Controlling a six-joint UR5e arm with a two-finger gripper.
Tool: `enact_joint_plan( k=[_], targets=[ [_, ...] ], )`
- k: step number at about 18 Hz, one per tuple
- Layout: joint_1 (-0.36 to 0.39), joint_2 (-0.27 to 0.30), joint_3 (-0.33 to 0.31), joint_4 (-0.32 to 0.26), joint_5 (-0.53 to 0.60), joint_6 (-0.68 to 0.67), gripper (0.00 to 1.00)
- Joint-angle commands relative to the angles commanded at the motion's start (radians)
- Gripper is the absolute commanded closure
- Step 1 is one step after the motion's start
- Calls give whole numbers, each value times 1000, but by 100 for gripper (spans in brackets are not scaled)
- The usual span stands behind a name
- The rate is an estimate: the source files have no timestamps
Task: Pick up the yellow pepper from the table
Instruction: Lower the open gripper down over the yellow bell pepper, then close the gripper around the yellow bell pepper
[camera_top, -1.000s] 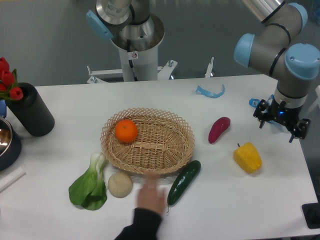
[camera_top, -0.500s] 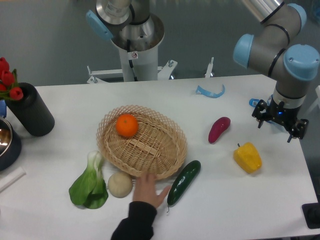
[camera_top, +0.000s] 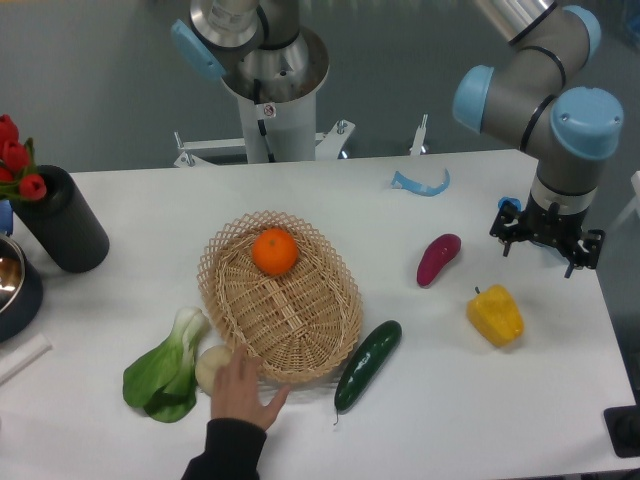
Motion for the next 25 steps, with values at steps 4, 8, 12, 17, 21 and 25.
enact_joint_plan(
  k=[4,8,12,17,21,25],
  targets=[
    [-9,-15,5,2,3,-202,0],
    [-14,-46,27,29,-32,-455,0],
    [-54,-110,116,25,-26,-681,0],
    [-92,-196,178,28,15,-840,0],
    [-100,-224,178,28,49,-851,0],
    [-120,-230,158,31,64,-850,0]
  ],
)
